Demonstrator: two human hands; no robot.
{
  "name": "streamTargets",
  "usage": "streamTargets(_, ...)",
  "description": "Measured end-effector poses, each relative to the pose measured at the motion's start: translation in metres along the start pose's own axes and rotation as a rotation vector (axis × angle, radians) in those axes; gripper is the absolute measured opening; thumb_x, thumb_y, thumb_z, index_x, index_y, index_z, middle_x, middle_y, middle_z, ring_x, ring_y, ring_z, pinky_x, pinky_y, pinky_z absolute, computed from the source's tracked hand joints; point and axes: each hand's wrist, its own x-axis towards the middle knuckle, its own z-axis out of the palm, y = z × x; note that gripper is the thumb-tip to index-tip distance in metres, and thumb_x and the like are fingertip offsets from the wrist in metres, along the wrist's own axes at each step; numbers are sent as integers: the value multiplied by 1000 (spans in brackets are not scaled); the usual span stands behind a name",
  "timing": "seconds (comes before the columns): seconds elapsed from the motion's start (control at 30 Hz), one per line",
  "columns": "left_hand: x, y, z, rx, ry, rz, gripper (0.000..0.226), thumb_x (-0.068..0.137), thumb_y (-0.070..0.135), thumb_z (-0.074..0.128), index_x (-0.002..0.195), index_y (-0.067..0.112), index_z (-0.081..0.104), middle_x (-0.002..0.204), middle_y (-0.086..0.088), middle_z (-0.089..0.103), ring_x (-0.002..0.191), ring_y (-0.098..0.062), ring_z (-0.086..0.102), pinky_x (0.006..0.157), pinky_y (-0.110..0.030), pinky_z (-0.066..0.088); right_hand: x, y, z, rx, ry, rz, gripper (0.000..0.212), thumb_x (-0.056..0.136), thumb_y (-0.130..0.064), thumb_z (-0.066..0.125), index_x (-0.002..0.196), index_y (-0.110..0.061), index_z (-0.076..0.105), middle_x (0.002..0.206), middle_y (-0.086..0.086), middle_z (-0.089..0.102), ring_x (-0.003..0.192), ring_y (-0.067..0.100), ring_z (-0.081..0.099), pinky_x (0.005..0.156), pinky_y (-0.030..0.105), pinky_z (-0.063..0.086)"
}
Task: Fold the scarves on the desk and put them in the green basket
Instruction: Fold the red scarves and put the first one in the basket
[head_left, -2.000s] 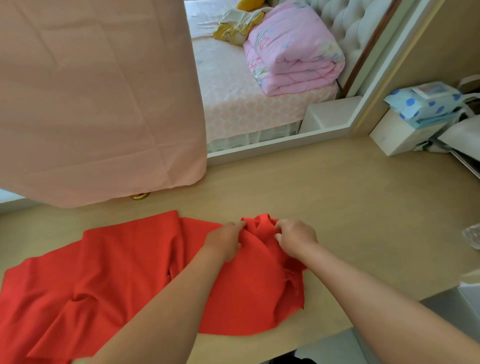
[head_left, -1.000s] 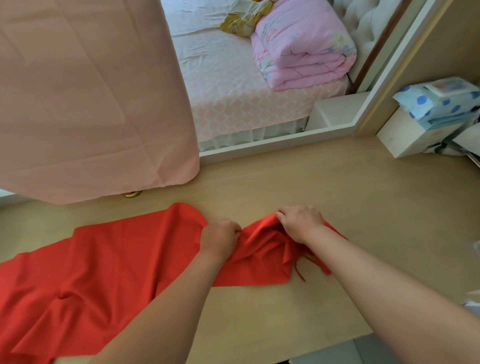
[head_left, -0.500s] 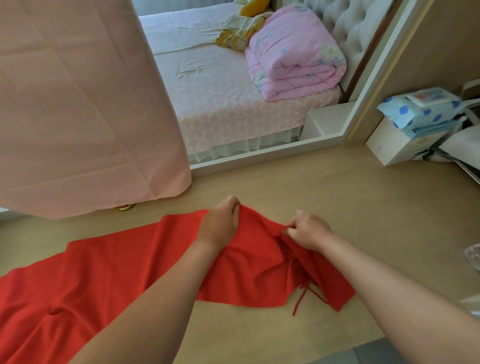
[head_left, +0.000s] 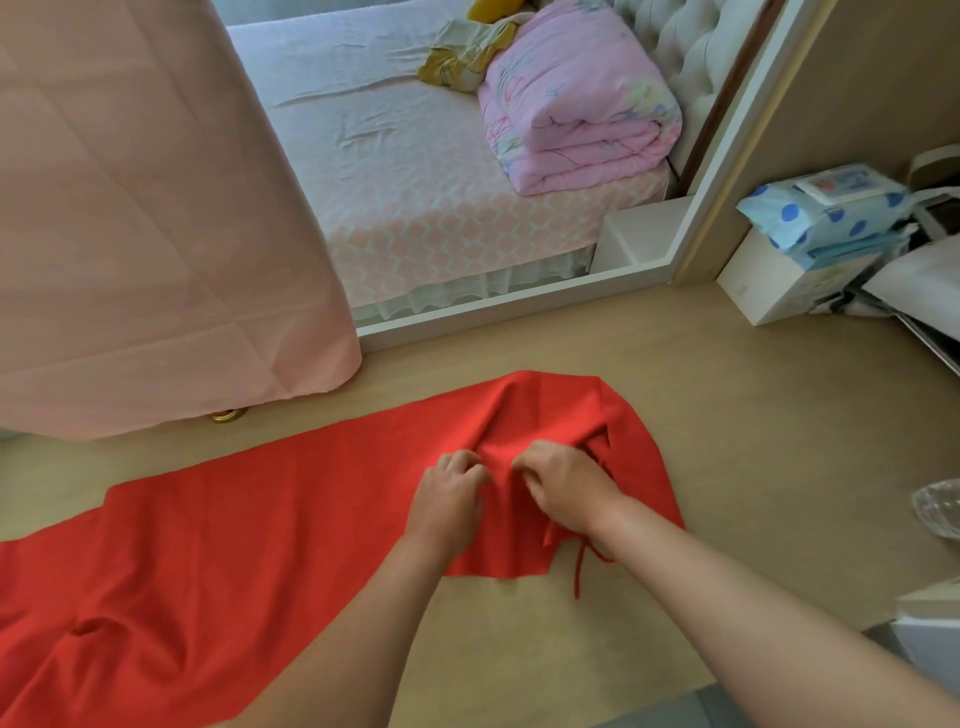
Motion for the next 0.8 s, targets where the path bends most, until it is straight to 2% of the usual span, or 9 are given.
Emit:
streamTargets(0.1, -16, -3, 9, 87, -195, -28, 62, 81, 29, 69, 139, 27, 48, 152, -2, 35, 141, -24, 29, 110, -35, 31, -20, -3, 21, -180, -251, 79, 54, 96, -43, 53, 148, -32, 41, 155, 4, 34, 143, 21, 32, 114, 40, 32)
streamTargets(0.17, -20, -2, 9, 105, -218, -9, 72, 82, 34, 69, 147, 32, 38, 160, -3, 22, 148, -25, 15, 117, -35, 18, -30, 5, 17, -340, -303, 107, 61, 94, -60, 45, 151, -44, 27, 161, 4, 18, 149, 21, 16, 113, 47, 30)
streamTargets(0.23, -22, 4, 8, 105, -195, 36, 70, 84, 38, 66, 147, 37, 36, 161, -2, 17, 149, -24, 11, 118, -35, 13, -40, 15, 5, -436, -290, 143, 57, 91, -69, 38, 144, -47, 38, 156, 5, 25, 145, 23, 23, 106, 49, 38)
streamTargets(0.3, -24, 9, 7, 112, -153, 50, 67, 86, 39, 63, 147, 38, 35, 162, -2, 18, 150, -24, 10, 118, -36, 14, -46, 22, -10, -537, -230, 259, 55, 91, -69, 34, 128, -36, 58, 141, 7, 41, 130, 26, 40, 100, 49, 41)
streamTargets(0.4, -28, 18, 9, 153, -200, -33, 80, 84, 45, 64, 151, 40, 20, 164, -2, 5, 151, -25, 0, 121, -45, 11, -48, 27, -18, -762, -192, 320, 52, 94, -61, 38, 118, -23, 64, 128, 8, 47, 118, 30, 44, 103, 59, 30)
streamTargets(0.5, -32, 23, 13, 174, -394, -108, 101, 77, 57, 68, 153, 43, 4, 163, 0, -17, 149, -27, -16, 118, -58, 2, -48, 18, -3, -639, -82, 191, 49, 89, -54, 48, 124, -21, 56, 140, 15, 45, 129, 34, 40, 107, 54, 31)
streamTargets(0.6, -34, 29, 17, 94, -486, -74, 109, 72, 61, 69, 154, 43, -1, 160, 1, -25, 147, -25, -23, 117, -59, -4, -50, -3, 27, -338, -161, 127, 65, 94, -53, 46, 152, -30, 29, 165, 13, 8, 152, 29, 4, 119, 55, 12)
streamTargets(0.7, -35, 26, 15, 5, -345, -96, 88, 84, 55, 61, 154, 41, 11, 164, 2, -10, 150, -18, -13, 121, -52, -1, -54, 4, 40, -329, -293, 214, 74, 95, -64, 33, 154, -43, -7, 163, 2, -23, 150, 20, -19, 117, 61, 0)
streamTargets(0.8, -41, 14, 15, 107, -236, -199, 83, 86, 53, 58, 154, 40, 12, 164, 3, -6, 151, -21, -9, 120, -54, 1, -61, 35, 24, -436, -317, 291, 75, 93, -70, 28, 151, -48, -15, 160, -3, -29, 149, 22, -22, 115, 67, 4)
